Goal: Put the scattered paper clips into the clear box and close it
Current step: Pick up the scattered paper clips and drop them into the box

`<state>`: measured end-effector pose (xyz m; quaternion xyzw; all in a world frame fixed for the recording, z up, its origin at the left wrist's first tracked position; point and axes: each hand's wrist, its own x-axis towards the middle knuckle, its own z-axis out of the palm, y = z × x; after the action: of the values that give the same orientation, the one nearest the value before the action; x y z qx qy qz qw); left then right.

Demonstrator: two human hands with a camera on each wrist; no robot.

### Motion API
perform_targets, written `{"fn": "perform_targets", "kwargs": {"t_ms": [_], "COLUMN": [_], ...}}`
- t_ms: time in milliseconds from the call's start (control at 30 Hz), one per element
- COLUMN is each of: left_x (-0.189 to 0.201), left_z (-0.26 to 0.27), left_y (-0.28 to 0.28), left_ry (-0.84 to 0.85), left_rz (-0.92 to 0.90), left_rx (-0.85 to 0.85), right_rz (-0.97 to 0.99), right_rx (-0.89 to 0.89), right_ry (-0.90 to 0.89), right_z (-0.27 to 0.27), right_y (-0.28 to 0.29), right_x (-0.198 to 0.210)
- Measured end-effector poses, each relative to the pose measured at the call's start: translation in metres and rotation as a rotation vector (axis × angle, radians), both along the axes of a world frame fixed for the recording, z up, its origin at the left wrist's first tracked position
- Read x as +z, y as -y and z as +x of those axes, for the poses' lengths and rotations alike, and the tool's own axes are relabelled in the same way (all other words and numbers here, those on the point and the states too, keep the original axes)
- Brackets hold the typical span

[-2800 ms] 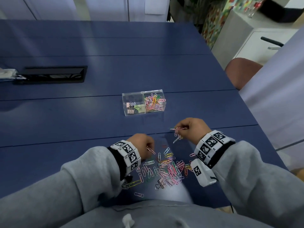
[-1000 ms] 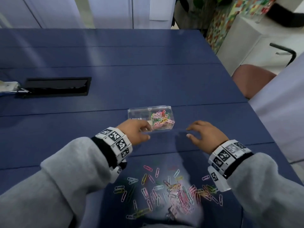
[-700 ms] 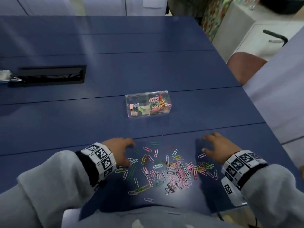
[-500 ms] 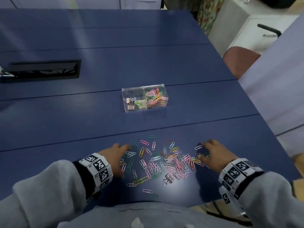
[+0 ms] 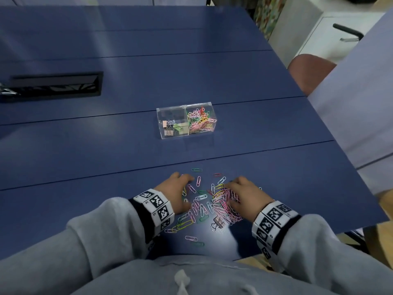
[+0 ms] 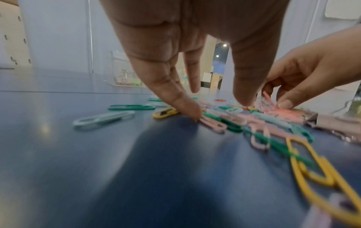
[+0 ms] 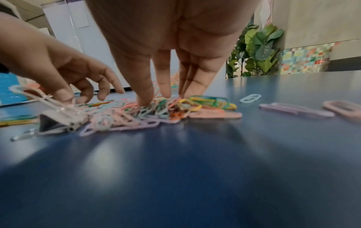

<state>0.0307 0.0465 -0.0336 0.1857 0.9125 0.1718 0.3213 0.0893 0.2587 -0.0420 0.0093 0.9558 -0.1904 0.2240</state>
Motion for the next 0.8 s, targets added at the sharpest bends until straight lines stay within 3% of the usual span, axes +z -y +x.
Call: {"fn": "perform_targets", "kwargs": {"t_ms": [100, 167, 333, 667, 800], "left_x": [0.006, 0.008, -0.010, -0.022, -0.015], "left_z": [0.000, 0.004, 0.025, 0.028, 0.006], "left_y": [0.001, 0.010, 0.027, -0.002, -0.014], "left_ry": [-0.064, -0.130, -0.115, -0.082, -0.101], "left_rz": [0.078, 0.052, -0.235, -0.281, -0.202], "left_rx": [-0.011, -0.118, -0.346, -0.366, -0.248], "right_rz": [-0.041, -0.004, 0.102, 0.034, -0.052], "right_rx": [-0.059, -0.101, -0.136, 0.072, 0.069], "right_ry": [-0.063, -0.079, 0.178, 0.185, 0.159], "right_z": [0.000, 0.007, 0.044, 0.034, 0.021], "right_y": [-0.014, -0.032, -0.053, 0.016, 0.023], "right_x": [0.006, 0.011, -0.001, -0.014, -0.006]}}
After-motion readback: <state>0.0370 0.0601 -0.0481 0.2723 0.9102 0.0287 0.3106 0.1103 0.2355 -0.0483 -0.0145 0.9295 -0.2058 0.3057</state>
